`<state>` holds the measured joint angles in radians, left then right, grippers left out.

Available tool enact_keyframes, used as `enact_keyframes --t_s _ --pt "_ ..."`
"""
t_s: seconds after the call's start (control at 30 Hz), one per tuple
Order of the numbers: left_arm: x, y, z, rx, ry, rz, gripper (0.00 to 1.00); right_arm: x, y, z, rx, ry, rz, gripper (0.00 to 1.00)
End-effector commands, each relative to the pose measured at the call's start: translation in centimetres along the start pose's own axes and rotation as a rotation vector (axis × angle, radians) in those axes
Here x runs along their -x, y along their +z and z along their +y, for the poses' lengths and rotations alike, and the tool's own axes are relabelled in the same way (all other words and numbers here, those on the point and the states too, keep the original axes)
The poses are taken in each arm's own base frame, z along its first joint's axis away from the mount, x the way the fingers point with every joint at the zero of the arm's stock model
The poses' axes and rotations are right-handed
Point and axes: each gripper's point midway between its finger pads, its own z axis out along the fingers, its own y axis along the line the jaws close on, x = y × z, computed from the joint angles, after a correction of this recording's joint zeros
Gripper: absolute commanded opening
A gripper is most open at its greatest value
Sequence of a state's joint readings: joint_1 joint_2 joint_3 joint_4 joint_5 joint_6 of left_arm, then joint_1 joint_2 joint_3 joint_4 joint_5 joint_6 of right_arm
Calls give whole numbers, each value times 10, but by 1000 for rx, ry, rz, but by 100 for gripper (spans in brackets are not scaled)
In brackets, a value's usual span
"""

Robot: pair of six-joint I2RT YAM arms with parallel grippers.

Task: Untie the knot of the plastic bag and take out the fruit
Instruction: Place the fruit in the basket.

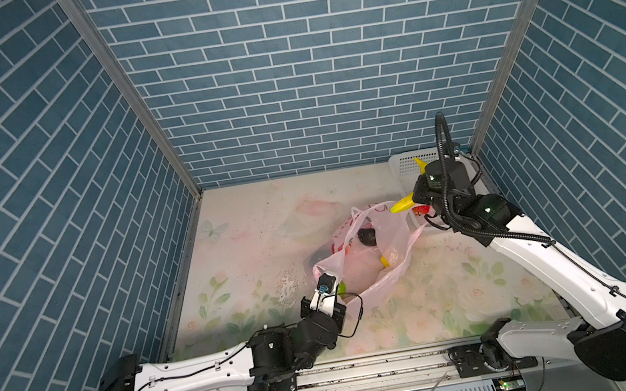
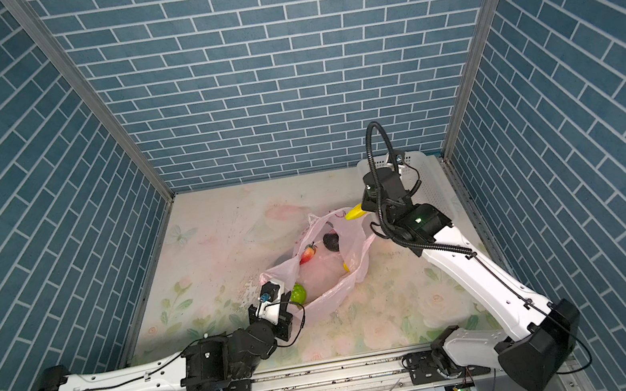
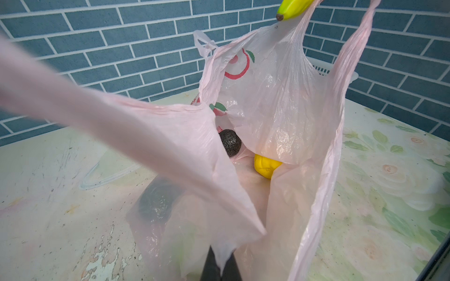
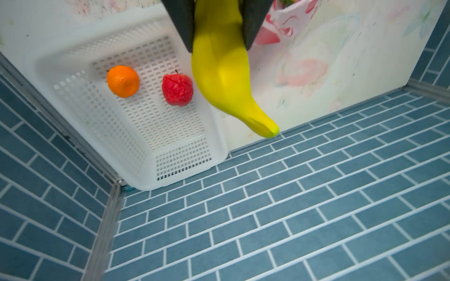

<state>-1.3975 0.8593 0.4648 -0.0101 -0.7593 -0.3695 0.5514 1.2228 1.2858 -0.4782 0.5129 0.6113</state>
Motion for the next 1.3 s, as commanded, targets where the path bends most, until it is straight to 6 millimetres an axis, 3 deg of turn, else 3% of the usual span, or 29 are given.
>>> enact_keyframes --t_s 0.0,0.17,0.37,0.73,0.87,1.0,1.1,1.27 --pt "-1 -1 2 11 5 3 0 34 4 -15 23 62 -50 19" --pt "0 -1 2 11 5 4 0 34 46 -65 -61 168 -30 19" --pt "0 -1 3 15 4 5 0 16 101 -114 -156 238 26 19" --pt "-3 -6 11 30 -4 16 0 -42 172 -154 -253 163 228 20" --pt "-4 -9 16 38 2 27 0 -62 183 -159 -257 133 295 24" --pt "-4 -11 18 45 -6 39 0 -70 183 -159 -251 114 326 47" --pt "-2 -10 16 43 -2 45 0 -70 176 -159 -253 100 336 65" --pt "4 -10 15 60 -9 51 0 -59 151 -153 -230 109 336 74"
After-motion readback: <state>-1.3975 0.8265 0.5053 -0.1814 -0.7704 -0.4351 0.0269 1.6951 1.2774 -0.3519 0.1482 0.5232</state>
